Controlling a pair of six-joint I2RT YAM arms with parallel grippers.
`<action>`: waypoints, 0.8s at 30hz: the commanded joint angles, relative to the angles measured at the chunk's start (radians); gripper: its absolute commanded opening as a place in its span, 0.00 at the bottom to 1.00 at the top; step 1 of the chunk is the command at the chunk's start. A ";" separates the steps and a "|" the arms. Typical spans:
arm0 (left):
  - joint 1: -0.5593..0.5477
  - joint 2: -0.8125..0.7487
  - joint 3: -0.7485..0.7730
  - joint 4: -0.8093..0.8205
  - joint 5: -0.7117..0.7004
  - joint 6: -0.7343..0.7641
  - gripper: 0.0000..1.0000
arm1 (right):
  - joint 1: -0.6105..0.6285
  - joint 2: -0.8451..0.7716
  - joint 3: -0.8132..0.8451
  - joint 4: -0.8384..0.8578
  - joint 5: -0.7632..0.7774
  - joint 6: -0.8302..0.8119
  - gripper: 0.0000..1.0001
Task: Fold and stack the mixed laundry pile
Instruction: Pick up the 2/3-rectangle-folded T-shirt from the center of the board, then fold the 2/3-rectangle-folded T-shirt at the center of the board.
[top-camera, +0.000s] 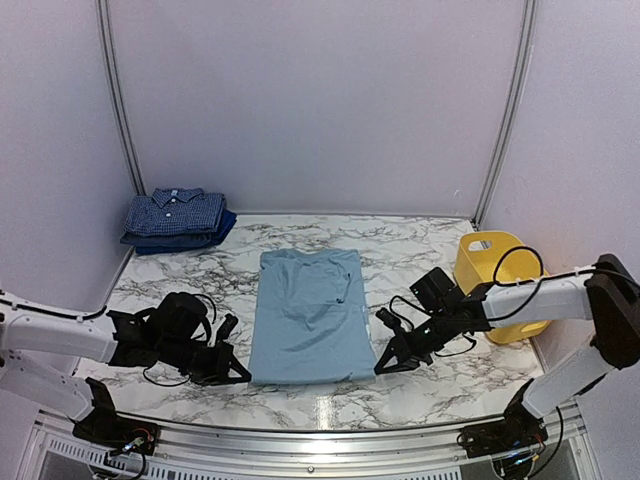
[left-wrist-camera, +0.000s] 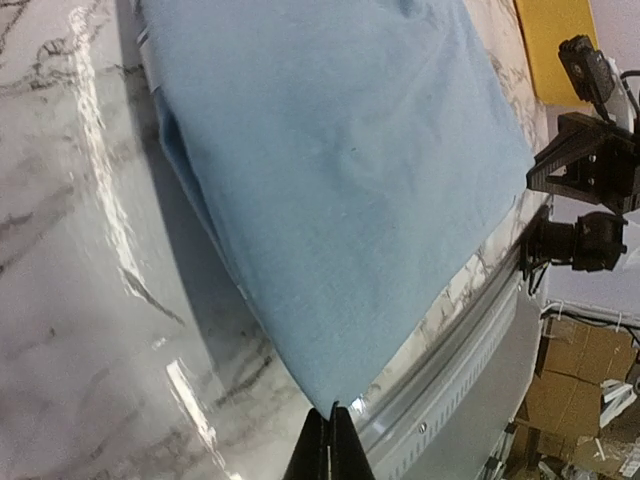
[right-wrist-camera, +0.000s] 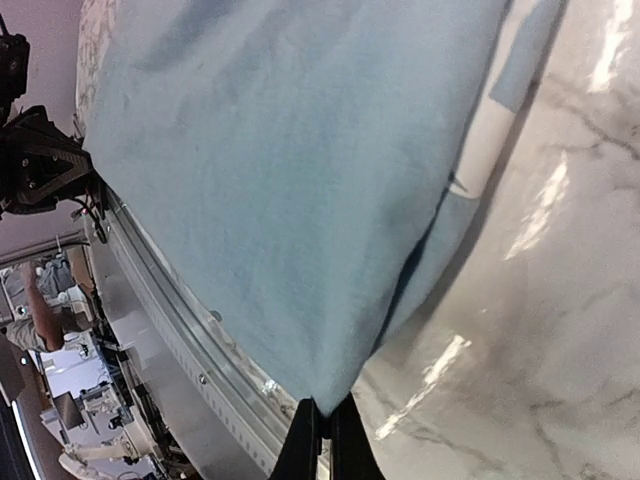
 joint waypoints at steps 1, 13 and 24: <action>-0.077 -0.209 0.012 -0.228 -0.055 -0.078 0.00 | 0.087 -0.142 0.014 -0.071 0.015 0.122 0.00; 0.116 -0.072 0.315 -0.358 -0.151 0.037 0.00 | -0.103 0.016 0.375 -0.240 0.071 -0.055 0.00; 0.278 0.386 0.642 -0.343 -0.148 0.215 0.00 | -0.212 0.443 0.754 -0.280 0.040 -0.240 0.00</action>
